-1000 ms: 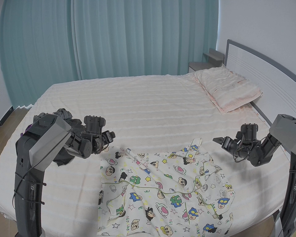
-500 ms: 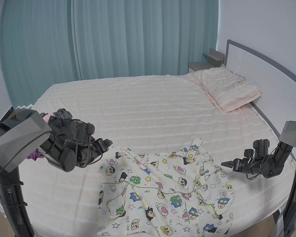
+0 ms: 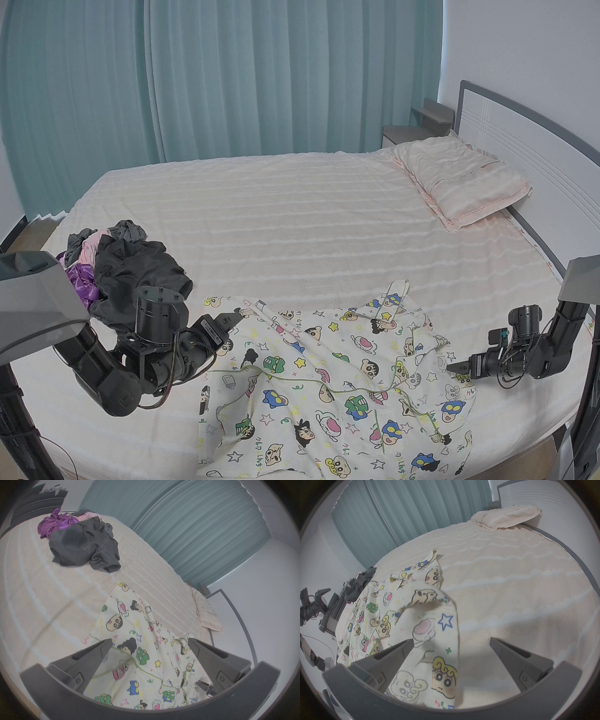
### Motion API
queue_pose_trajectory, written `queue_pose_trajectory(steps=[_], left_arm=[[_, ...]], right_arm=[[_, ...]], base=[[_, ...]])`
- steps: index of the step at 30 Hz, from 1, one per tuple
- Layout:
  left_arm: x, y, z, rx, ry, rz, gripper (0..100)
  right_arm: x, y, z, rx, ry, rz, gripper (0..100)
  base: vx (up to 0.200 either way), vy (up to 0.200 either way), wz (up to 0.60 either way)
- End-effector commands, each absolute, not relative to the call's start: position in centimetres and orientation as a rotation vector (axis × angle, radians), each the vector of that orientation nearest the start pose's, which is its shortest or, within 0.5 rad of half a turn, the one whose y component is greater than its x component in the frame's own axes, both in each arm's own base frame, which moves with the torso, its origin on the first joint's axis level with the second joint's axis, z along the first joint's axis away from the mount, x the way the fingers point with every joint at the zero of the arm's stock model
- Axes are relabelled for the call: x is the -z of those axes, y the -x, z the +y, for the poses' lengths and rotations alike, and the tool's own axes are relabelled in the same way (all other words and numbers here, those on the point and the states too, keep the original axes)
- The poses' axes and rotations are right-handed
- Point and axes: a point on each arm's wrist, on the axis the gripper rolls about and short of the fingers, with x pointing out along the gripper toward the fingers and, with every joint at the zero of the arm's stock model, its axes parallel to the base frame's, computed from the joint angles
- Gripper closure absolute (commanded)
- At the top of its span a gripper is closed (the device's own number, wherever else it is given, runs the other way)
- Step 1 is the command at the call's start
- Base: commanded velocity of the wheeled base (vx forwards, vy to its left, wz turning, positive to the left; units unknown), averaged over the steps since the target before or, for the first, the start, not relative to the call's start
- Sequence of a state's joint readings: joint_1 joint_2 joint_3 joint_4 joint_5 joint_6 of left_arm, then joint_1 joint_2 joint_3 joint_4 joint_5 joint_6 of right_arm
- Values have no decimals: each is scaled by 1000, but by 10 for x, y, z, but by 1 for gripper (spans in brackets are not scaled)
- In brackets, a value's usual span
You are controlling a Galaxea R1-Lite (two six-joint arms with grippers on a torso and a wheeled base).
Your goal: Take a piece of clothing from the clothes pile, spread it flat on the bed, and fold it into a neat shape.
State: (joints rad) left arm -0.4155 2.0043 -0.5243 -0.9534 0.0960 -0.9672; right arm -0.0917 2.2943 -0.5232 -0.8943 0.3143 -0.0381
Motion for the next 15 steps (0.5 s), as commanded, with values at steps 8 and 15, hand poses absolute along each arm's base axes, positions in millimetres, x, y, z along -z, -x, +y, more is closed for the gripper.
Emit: queue_pose_trajectory(steps=[8, 15], left_arm=[[-54, -263, -120, 65, 822, 602, 0], [-52, -263, -120, 71, 824, 593, 0]], right_arm=[[48, -293, 0, -278, -136, 882, 0], [49, -292, 4, -251, -148, 893, 100]], base=[[0, 0, 0], [0, 0, 0]])
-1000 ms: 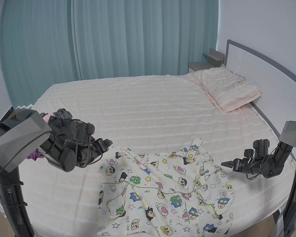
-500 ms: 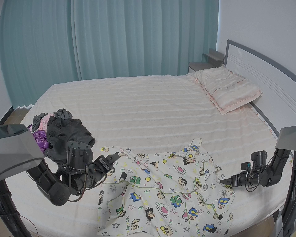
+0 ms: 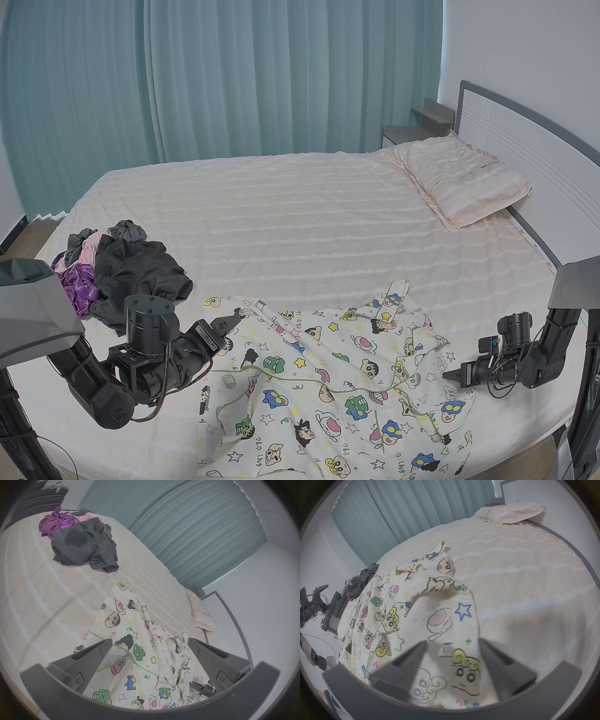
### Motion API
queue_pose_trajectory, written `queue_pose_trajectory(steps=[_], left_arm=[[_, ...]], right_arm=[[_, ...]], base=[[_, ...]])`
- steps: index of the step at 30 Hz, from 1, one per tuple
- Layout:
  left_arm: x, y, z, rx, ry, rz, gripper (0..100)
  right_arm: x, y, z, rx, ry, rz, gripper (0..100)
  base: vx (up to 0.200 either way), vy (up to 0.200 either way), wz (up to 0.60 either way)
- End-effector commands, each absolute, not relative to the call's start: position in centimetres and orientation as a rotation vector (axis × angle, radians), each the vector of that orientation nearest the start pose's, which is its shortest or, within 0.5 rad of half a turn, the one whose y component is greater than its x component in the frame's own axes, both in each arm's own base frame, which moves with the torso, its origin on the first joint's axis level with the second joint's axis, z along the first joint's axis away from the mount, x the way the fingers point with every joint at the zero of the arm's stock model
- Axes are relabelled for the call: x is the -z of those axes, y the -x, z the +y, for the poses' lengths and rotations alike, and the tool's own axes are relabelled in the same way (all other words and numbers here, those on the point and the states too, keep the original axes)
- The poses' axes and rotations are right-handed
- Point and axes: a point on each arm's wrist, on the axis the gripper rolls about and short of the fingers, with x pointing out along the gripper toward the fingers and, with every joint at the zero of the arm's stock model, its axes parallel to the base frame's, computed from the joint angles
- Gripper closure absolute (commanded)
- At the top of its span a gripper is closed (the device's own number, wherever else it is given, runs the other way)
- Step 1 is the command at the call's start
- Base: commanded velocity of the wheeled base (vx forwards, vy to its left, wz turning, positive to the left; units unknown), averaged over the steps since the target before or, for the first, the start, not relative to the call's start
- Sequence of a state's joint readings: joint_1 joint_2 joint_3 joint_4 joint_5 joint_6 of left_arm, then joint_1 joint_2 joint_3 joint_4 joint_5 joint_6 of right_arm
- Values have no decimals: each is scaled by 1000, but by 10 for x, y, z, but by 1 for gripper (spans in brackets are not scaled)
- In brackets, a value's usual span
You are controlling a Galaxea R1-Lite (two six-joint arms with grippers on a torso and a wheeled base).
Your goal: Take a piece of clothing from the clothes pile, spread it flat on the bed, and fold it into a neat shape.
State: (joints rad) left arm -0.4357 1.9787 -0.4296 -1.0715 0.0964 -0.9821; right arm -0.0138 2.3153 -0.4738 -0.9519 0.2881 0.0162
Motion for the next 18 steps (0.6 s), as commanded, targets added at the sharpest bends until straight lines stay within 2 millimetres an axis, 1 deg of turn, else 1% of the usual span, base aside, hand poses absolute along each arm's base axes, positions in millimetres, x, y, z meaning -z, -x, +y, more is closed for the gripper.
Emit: queue_pose_trajectory(steps=[1, 9, 12, 16, 17, 18], left_arm=[[-52, -263, -120, 71, 824, 592, 0], [-51, -263, -120, 71, 824, 593, 0], [-51, -262, -120, 69, 823, 593, 0], [-49, -260, -119, 64, 816, 606, 0], [-49, -260, -119, 64, 816, 606, 0], [-49, -259, -122, 73, 813, 610, 0]], right_arm=[[48, -292, 4, -251, -148, 893, 100], [46, -293, -2, -230, -159, 881, 100], [40, -293, -10, -202, -166, 855, 100], [35, -294, -30, -93, -164, 830, 100], [35, -294, -31, -90, -164, 830, 100], [35, -293, -38, -65, -174, 826, 100]], base=[[0, 0, 0], [0, 0, 0], [0, 0, 0], [0, 0, 0], [0, 0, 0], [0, 0, 0]])
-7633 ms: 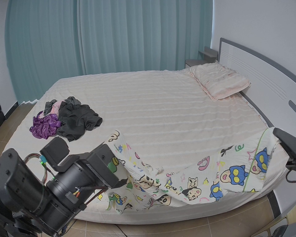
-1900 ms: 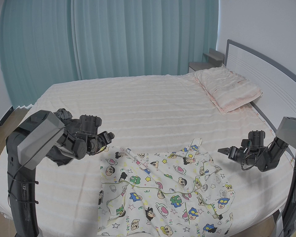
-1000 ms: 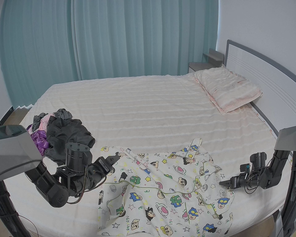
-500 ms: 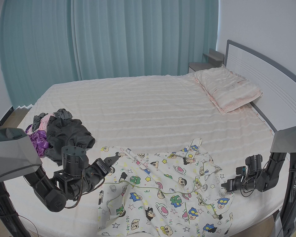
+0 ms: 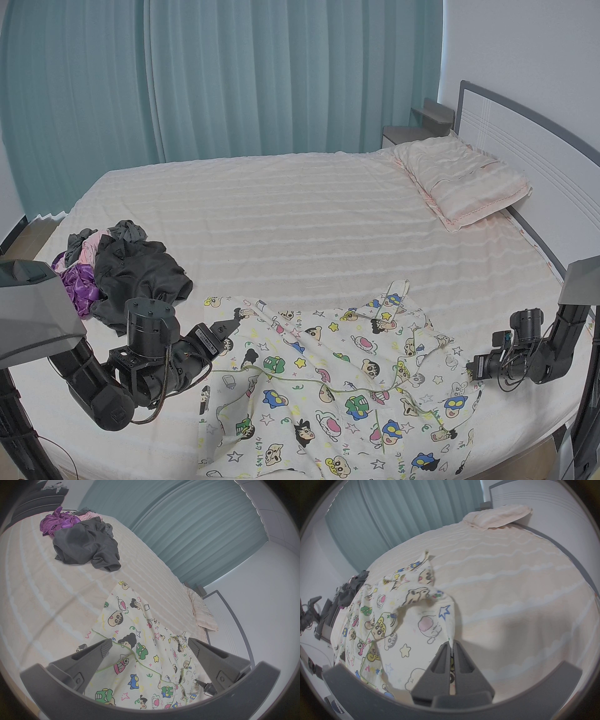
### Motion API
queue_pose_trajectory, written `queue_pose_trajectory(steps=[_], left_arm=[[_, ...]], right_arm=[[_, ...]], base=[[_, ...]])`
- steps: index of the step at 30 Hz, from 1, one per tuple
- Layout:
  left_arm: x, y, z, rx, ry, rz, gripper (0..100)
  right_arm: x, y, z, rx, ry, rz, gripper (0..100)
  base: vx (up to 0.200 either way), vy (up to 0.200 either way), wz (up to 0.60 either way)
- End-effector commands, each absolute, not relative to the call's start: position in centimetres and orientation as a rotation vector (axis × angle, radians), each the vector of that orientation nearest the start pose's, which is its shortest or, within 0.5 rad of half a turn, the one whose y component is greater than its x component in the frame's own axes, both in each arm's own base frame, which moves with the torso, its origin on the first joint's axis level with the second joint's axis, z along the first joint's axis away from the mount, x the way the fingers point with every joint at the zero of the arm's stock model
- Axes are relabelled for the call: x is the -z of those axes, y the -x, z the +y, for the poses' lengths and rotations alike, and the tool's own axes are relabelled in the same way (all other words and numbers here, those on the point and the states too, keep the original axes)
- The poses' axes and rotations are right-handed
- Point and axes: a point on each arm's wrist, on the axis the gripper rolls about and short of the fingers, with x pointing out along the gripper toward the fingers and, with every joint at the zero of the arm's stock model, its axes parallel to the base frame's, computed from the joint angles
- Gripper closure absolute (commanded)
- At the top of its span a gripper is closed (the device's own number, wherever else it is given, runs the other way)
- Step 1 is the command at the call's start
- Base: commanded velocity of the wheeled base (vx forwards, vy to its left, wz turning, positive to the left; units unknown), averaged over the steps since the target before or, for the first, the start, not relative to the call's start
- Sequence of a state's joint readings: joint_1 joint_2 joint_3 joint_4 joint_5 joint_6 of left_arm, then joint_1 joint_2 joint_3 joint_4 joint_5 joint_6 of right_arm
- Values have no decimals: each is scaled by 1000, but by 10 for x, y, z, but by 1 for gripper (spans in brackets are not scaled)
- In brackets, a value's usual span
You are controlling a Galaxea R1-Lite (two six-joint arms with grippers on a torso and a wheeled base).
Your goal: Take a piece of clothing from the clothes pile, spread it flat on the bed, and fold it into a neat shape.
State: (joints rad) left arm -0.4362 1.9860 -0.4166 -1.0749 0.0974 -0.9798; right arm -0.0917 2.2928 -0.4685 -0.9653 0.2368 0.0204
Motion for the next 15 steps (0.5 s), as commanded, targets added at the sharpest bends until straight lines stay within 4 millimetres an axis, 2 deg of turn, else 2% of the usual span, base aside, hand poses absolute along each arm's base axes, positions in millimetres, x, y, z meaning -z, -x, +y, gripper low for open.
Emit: queue_pose_trajectory(steps=[1, 15], left_arm=[[-47, -258, -123, 71, 810, 614, 0], [-39, -254, -127, 61, 788, 642, 0]], right_arm=[[35, -293, -42, -52, -180, 823, 100], [31, -295, -73, 52, -192, 732, 100]], base=[[0, 0, 0], [0, 0, 0]])
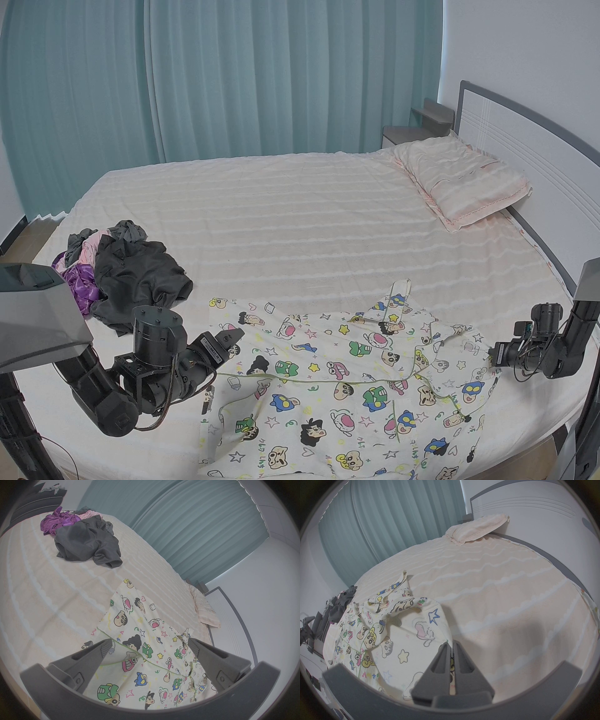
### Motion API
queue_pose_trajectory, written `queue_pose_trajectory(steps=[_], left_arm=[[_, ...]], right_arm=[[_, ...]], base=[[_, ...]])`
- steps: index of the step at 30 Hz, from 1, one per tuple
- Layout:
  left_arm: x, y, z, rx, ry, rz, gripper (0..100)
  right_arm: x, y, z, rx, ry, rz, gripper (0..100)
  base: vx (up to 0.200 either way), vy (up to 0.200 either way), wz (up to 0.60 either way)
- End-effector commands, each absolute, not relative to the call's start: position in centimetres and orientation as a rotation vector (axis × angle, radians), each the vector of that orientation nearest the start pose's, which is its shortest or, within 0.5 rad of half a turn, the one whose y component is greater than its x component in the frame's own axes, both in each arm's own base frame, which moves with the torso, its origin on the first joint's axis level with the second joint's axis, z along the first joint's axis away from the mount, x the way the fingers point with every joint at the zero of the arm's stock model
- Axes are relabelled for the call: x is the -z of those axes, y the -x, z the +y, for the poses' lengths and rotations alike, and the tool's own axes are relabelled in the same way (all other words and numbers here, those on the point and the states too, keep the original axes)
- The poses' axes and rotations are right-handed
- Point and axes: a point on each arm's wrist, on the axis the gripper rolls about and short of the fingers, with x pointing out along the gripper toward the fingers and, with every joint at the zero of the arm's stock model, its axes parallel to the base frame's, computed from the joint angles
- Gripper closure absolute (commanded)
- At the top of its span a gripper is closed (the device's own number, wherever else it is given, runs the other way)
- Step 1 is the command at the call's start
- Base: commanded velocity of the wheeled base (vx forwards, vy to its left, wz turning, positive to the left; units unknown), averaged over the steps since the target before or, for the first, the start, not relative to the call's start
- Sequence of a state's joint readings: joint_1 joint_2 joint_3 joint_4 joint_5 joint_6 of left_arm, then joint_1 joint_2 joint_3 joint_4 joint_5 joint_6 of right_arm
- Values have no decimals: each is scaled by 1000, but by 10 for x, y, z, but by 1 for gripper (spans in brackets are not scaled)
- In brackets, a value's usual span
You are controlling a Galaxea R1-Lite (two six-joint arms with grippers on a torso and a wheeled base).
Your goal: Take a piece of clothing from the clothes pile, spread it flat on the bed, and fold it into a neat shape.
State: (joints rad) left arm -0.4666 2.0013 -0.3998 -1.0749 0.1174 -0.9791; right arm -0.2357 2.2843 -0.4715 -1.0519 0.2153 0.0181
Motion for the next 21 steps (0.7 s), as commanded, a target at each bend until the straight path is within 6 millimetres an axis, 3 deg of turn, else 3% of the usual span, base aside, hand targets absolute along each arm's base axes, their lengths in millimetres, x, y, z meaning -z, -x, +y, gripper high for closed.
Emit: queue_pose_trajectory(steps=[1, 16, 17, 21], left_arm=[[-39, -254, -128, 62, 784, 645, 0], [-24, -246, -135, 61, 748, 708, 0], [-22, -243, -136, 64, 740, 722, 0], [-15, -233, -140, 77, 717, 771, 0]], right_arm=[[31, -296, -75, 62, -191, 728, 100], [26, -311, -91, 114, -184, 665, 100], [26, -311, -92, 114, -184, 665, 0], [27, -307, -90, 108, -193, 676, 0]], base=[[0, 0, 0], [0, 0, 0], [0, 0, 0], [0, 0, 0]])
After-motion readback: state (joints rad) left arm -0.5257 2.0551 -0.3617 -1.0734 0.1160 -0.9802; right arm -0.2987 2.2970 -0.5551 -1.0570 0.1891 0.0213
